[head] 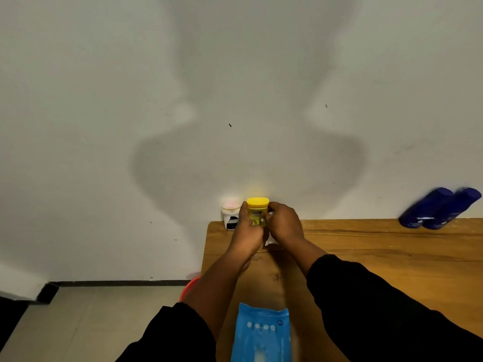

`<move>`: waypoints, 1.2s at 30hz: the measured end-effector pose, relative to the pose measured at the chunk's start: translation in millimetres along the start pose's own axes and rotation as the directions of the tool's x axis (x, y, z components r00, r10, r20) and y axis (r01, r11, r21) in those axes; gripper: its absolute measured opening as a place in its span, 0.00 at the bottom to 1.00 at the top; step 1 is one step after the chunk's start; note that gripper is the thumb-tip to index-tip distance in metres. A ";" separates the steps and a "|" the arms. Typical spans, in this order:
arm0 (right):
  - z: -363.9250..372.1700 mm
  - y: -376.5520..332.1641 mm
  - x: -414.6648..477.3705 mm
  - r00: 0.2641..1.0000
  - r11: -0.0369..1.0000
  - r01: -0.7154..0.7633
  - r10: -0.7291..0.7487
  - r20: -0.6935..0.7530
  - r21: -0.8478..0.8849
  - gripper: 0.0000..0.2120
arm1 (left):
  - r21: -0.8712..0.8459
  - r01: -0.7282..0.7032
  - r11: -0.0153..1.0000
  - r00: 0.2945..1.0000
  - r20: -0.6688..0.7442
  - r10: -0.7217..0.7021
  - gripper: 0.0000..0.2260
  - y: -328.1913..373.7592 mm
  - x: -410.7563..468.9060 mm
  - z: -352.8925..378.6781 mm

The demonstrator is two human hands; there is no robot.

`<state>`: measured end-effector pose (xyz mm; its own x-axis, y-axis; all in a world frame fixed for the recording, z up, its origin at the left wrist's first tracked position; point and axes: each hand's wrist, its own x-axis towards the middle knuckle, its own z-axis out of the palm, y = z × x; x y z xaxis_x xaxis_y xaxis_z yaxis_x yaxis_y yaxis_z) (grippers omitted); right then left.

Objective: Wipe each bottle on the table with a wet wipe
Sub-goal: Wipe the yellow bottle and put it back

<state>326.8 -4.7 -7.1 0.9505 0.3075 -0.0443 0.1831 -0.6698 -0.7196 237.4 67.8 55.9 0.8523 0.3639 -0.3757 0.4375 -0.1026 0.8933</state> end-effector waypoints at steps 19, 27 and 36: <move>7.4 3.6 7.7 0.999 1.000 -0.001 0.001 -0.032 0.000 0.06 | 0.011 0.037 0.999 0.995 -0.095 -0.036 0.32 -4.1 12.8 5.8; 6.2 2.2 5.1 0.999 1.000 0.015 -0.016 -0.032 -0.014 0.05 | -0.034 0.060 0.998 0.994 -0.091 -0.063 0.33 -8.6 19.7 7.6; 4.9 5.5 1.0 1.000 1.000 0.010 -0.010 -0.027 0.008 0.13 | -0.085 0.103 0.991 0.987 -0.112 -0.112 0.33 -16.3 26.3 15.8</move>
<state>327.6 -4.8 -14.5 0.9552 0.2954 -0.0185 0.1905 -0.6614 -0.7254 257.3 64.4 27.5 0.7604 0.4745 -0.4434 0.4969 0.0146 0.8677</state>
